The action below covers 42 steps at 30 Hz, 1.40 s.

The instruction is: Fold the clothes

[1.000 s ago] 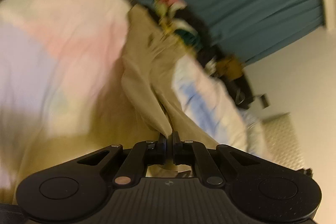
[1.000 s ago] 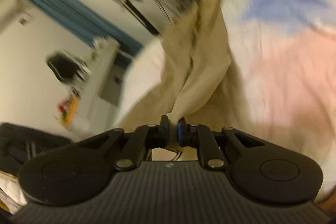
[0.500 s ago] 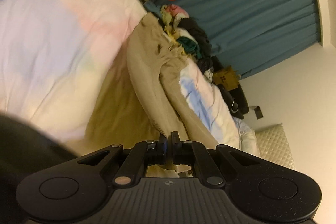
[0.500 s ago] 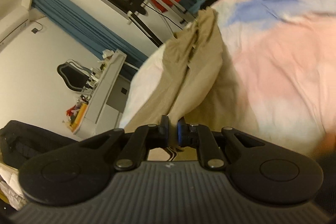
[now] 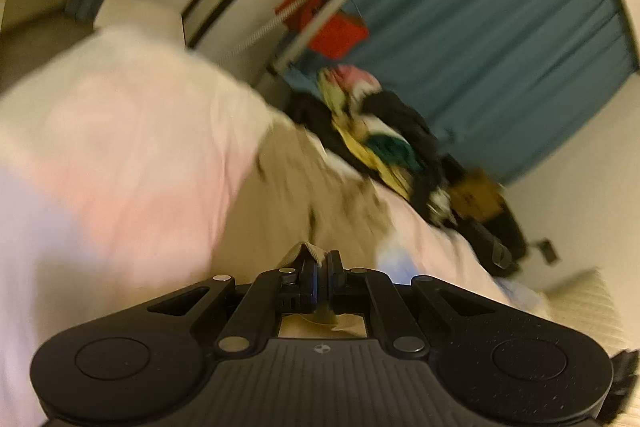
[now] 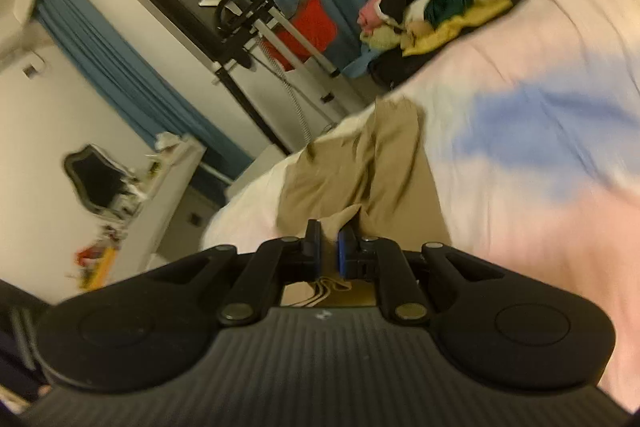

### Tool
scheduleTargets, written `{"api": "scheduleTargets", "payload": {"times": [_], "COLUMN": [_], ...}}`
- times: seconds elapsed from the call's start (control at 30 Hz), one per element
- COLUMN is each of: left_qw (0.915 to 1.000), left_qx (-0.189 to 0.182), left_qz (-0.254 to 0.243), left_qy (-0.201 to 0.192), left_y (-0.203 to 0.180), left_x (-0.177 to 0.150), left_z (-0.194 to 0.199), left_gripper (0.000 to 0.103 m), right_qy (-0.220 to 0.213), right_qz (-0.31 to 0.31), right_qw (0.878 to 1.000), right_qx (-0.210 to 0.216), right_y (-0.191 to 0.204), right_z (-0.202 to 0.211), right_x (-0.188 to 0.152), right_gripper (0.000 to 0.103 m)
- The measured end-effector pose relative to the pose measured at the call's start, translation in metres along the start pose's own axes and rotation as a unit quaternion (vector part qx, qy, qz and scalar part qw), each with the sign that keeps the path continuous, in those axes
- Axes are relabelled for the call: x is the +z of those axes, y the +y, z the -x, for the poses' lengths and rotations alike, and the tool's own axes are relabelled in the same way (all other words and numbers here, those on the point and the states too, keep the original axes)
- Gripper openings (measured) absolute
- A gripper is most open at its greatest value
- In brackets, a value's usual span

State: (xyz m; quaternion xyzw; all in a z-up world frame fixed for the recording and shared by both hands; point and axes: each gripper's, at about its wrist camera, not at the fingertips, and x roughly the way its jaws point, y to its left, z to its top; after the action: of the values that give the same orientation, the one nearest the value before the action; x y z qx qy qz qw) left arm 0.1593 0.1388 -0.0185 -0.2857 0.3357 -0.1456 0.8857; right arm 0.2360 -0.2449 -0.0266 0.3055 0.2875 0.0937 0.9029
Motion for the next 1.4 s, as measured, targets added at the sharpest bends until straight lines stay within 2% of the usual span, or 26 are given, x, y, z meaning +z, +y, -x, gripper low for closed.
{"api": "scheduleTargets", "payload": {"times": [0.1,0.23,0.4,0.53,0.67,0.7,0.73,0.77,0.8,0.83,0.87,0.9,0.93,1.0,1.13,1.27,1.4], "left_qw": [0.9981,0.9895,0.9822,0.9790,0.9738,0.9737,0.9739,0.9736,0.9732,0.9728,0.9729,0.9734,0.9733,0.9715,0.9667,0.9592,0.9502], "left_qx": [0.022,0.057,0.092,0.106,0.111,0.110,0.111,0.113,0.113,0.110,0.104,0.096,0.092,0.088,0.076,0.070,0.067], "left_qz": [-0.047,-0.119,-0.161,-0.174,-0.198,-0.199,-0.198,-0.198,-0.200,-0.203,-0.205,-0.206,-0.209,-0.217,-0.236,-0.258,-0.280], "left_qy": [-0.033,-0.060,-0.032,-0.010,-0.006,-0.005,-0.005,-0.008,-0.013,-0.019,-0.024,-0.026,-0.029,-0.036,-0.062,-0.092,-0.120], "left_y": [-0.008,-0.011,0.003,0.014,0.008,0.006,0.003,-0.001,-0.005,-0.010,-0.015,-0.021,-0.026,-0.038,-0.058,-0.067,-0.072], "left_x": [0.025,0.036,0.032,0.029,0.029,0.030,0.030,0.030,0.028,0.025,0.022,0.018,0.013,0.000,-0.031,-0.068,-0.097], "left_z": [-0.052,-0.125,-0.212,-0.250,-0.247,-0.243,-0.238,-0.230,-0.219,-0.207,-0.194,-0.180,-0.165,-0.134,-0.076,-0.030,0.000], "left_gripper": [0.005,0.005,0.005,0.005,0.011,0.022,0.037,0.045,0.055,0.061,0.065,0.075,0.082,0.084,0.099,0.101,0.102], "right_qy": [-0.015,-0.025,0.006,0.019,0.023,0.024,0.024,0.023,0.020,0.014,0.002,-0.009,-0.021,-0.038,-0.061,-0.083,-0.113], "right_qz": [0.032,0.054,0.104,0.106,0.136,0.142,0.145,0.147,0.146,0.148,0.153,0.158,0.166,0.182,0.195,0.203,0.211], "right_qw": [0.999,0.997,0.990,0.990,0.986,0.985,0.984,0.984,0.985,0.985,0.985,0.984,0.983,0.980,0.978,0.975,0.971], "right_qx": [-0.024,-0.045,-0.091,-0.090,-0.098,-0.100,-0.098,-0.095,-0.090,-0.085,-0.080,-0.075,-0.072,-0.067,-0.049,-0.038,-0.027], "right_y": [-0.003,-0.024,-0.054,-0.070,-0.060,-0.055,-0.051,-0.047,-0.042,-0.036,-0.029,-0.021,-0.013,0.004,0.029,0.045,0.046], "right_z": [-0.062,-0.138,-0.211,-0.231,-0.225,-0.221,-0.214,-0.206,-0.196,-0.184,-0.169,-0.154,-0.138,-0.108,-0.051,-0.003,0.026], "right_x": [0.020,0.032,0.022,0.008,0.011,0.012,0.014,0.016,0.017,0.018,0.017,0.016,0.015,0.009,-0.010,-0.035,-0.065], "right_gripper": [0.012,0.012,0.012,0.012,0.014,0.015,0.016,0.022,0.034,0.042,0.062,0.077,0.082,0.081,0.081,0.081,0.081]}}
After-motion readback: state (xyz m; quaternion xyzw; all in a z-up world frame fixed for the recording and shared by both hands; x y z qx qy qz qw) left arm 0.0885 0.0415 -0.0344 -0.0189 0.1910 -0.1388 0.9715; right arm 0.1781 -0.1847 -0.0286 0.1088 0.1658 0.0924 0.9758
